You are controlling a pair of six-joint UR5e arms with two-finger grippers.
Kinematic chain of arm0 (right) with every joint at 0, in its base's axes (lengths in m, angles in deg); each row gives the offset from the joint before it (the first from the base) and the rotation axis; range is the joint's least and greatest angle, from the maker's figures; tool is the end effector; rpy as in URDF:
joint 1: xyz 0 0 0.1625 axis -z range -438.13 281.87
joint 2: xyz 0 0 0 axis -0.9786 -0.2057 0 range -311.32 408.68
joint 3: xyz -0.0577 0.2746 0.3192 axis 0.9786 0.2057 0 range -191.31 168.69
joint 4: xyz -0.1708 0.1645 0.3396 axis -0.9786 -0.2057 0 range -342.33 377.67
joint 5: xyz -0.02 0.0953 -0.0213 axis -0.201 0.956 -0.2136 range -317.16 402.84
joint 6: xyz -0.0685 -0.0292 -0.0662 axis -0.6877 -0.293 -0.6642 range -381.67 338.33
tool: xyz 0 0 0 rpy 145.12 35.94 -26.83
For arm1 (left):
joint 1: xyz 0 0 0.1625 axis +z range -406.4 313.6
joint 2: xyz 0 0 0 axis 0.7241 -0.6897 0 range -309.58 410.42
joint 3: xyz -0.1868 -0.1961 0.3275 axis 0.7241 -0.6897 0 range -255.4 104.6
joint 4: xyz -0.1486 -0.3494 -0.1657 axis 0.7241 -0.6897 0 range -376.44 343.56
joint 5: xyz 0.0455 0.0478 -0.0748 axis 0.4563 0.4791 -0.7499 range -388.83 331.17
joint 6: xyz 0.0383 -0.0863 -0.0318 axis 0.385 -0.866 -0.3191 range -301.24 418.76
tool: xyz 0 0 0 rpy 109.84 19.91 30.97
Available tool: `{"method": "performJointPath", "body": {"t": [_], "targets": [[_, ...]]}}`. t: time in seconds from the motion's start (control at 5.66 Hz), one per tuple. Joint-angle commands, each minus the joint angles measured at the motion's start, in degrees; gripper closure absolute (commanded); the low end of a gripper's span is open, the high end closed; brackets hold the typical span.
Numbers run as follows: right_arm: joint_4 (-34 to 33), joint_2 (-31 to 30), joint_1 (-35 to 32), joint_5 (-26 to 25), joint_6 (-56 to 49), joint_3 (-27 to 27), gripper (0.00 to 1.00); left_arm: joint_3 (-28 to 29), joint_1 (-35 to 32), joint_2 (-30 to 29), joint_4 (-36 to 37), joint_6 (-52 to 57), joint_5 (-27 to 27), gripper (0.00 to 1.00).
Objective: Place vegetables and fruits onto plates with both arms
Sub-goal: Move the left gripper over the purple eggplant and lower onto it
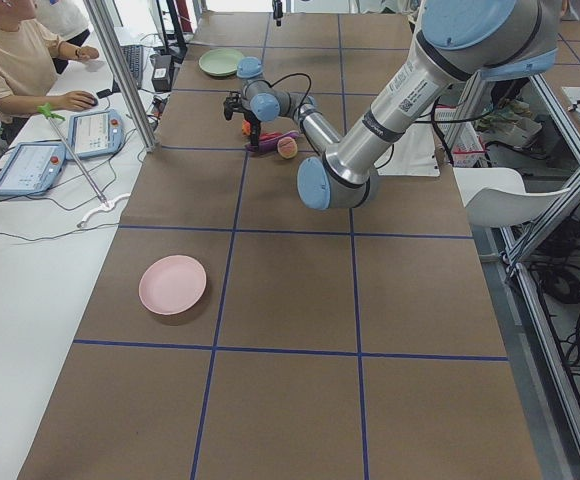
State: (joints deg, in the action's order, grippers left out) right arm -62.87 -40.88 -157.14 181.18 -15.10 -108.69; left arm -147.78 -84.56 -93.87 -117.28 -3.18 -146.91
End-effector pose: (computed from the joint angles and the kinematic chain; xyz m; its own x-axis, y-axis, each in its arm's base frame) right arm -0.0388 -0.5085 0.5678 0.6270 -0.2350 0.7428 0.1110 0.9706 0.2134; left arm 0.5691 -0.5573 0.1623 0.5968 0.0589 -0.8003 -0.0095 0.9978 0.0663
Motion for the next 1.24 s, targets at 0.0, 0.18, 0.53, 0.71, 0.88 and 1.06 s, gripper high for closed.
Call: {"method": "performJointPath", "body": {"t": [0.0,0.18,0.53,0.71,0.88,1.06], "targets": [[-0.1,0.0,0.1,0.0,0.0,-0.1,0.00,7.0,1.6,-3.7,-4.6,2.1,0.5,0.02],[0.0,-0.1,0.1,0.1,0.0,-0.1,0.00,8.1,1.6,-3.7,-5.1,2.1,0.6,0.02],[0.0,-0.1,0.1,0.1,0.1,-0.4,0.00,9.5,1.5,-3.7,-7.0,-3.6,0.4,0.02],[0.0,0.0,0.1,0.1,0.1,-0.4,0.00,10.1,1.3,-3.3,-11.3,-9.9,-0.1,0.03],[0.0,-0.1,0.2,0.1,0.1,-0.4,0.00,10.2,1.3,-1.4,-15.1,-13.5,-0.1,0.06],[0.0,-0.1,0.1,0.1,0.2,-0.4,0.00,10.3,1.4,0.5,-20.4,-18.9,-1.8,0.09]]}}
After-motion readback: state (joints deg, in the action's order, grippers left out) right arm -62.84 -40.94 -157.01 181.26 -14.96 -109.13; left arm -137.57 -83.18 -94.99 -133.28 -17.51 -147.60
